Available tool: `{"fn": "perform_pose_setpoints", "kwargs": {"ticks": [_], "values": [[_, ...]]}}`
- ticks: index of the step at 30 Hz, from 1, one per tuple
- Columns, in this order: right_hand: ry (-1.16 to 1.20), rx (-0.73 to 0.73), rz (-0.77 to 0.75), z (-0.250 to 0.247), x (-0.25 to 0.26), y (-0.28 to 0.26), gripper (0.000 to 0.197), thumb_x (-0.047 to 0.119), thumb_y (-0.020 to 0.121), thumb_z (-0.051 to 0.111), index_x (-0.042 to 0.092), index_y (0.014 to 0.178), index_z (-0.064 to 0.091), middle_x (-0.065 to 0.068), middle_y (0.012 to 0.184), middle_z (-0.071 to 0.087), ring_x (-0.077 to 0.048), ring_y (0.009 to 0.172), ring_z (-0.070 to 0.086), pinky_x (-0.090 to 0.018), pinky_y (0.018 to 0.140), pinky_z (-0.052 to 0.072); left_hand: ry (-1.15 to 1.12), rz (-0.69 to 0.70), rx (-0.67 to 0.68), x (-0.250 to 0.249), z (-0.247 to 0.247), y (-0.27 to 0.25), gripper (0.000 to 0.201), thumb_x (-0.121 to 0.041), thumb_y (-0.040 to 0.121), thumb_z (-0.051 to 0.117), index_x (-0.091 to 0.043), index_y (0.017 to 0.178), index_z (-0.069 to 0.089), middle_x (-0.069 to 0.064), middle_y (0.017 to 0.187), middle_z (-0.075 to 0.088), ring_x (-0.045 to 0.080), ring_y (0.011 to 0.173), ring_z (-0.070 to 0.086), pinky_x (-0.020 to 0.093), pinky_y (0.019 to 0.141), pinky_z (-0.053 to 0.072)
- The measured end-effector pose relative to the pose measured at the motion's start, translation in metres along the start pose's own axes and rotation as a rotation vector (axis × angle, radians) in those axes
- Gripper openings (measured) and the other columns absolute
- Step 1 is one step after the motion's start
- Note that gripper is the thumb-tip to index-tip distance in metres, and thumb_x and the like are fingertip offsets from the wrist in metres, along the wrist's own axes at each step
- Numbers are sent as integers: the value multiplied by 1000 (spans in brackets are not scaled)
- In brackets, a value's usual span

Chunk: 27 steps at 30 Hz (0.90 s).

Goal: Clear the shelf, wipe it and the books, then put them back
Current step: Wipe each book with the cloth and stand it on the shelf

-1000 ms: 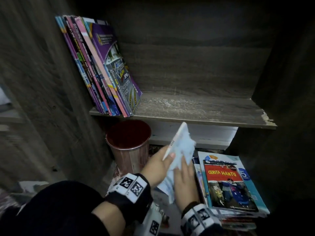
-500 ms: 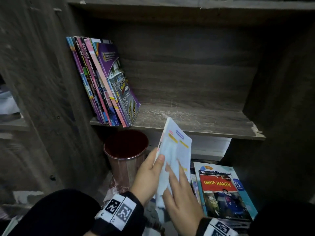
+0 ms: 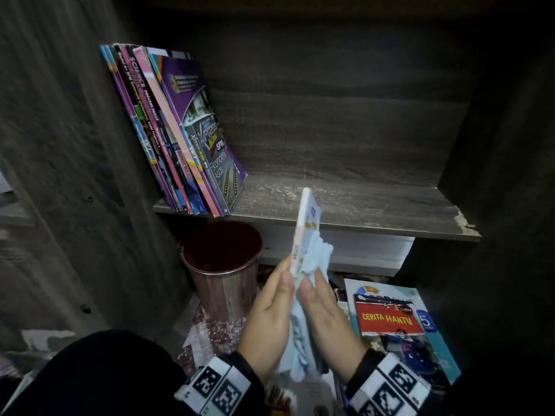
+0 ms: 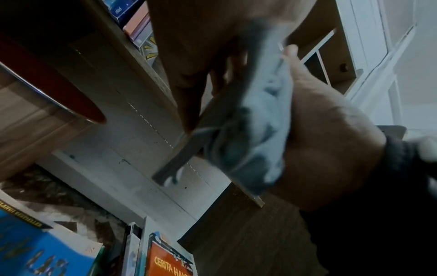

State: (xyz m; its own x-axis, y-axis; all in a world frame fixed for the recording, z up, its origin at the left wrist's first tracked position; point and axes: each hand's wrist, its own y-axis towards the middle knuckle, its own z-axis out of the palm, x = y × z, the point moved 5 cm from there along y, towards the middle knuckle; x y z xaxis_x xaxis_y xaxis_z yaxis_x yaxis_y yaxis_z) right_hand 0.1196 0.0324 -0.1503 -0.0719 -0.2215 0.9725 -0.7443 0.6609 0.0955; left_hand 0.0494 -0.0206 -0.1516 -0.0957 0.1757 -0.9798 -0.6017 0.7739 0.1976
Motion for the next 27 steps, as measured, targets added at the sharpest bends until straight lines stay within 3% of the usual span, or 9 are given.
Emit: {"fn": "perform_pose_setpoints", "kwargs": {"ticks": [2, 4, 6, 9, 13, 17, 20, 22, 27], "values": [[220, -3, -11, -5, 14, 0, 70, 68, 80, 55, 27, 136, 45, 8, 119, 65, -8, 111, 61, -28, 93, 49, -24, -22, 72, -8, -4, -3, 52, -55, 95, 24, -34, 130, 57, -25, 129, 57, 0, 126, 50, 12, 105, 35], [421, -74, 28, -17, 17, 4, 39, 27, 86, 64, 12, 122, 56, -4, 92, 72, -16, 80, 69, -26, 69, 56, -54, -18, 143, -22, -7, -5, 56, -58, 92, 23, -34, 121, 64, -26, 130, 56, -8, 127, 45, 21, 112, 31], [515, -163, 60, -27, 17, 6, 24, 4, 87, 63, 7, 111, 62, -12, 93, 73, -28, 82, 69, -36, 71, 58, -43, 17, 152, -30, -8, -1, 51, -48, 93, 29, -27, 121, 65, -23, 131, 56, -9, 126, 45, 15, 109, 33], [697, -133, 87, -36, 18, 10, 40, 7, 74, 66, -1, 113, 62, -24, 108, 68, -45, 100, 64, -57, 90, 50, -122, -71, 43, -24, -22, 23, 35, -20, 96, 46, -17, 129, 55, -11, 121, 66, -2, 108, 62, 16, 89, 49], [862, 72, 72, -44, 37, 8, 42, 5, 71, 63, -3, 112, 65, -28, 109, 67, -41, 93, 68, -50, 76, 57, -298, -242, -3, -16, -44, 39, 52, -24, 81, 62, -1, 128, 55, 18, 115, 68, 23, 88, 69, 38, 80, 56], [689, -52, 22, -62, 28, 14, 36, -2, 74, 68, -2, 109, 64, -24, 104, 69, -40, 90, 68, -43, 72, 57, -525, -256, 88, -21, -48, 35, 49, -2, 72, 71, -3, 120, 59, 23, 111, 68, 34, 90, 69, 46, 78, 58], [421, -268, -33, -67, 15, 17, 30, -9, 82, 61, 14, 99, 71, -11, 97, 74, -30, 87, 70, -39, 71, 57, -339, -237, 104, -9, -43, 33, 61, -4, 70, 66, -11, 129, 50, 17, 119, 66, 35, 108, 63, 52, 94, 50], [138, -340, -80, -60, 9, 13, 38, 1, 88, 60, 29, 113, 67, 1, 109, 72, -20, 100, 67, -38, 84, 54, -225, -209, 72, -4, -38, 30, 53, -6, 84, 65, -13, 133, 46, 12, 122, 66, 32, 113, 62, 51, 98, 48], [-464, -346, -20, -46, 3, 5, 66, 24, 99, 43, 28, 153, 6, -5, 152, 24, -19, 128, 40, -21, 91, 35, -148, -111, -34, -10, -36, 22, 34, -12, 98, 46, -17, 132, 49, 4, 120, 68, 25, 110, 65, 44, 95, 51]]}}
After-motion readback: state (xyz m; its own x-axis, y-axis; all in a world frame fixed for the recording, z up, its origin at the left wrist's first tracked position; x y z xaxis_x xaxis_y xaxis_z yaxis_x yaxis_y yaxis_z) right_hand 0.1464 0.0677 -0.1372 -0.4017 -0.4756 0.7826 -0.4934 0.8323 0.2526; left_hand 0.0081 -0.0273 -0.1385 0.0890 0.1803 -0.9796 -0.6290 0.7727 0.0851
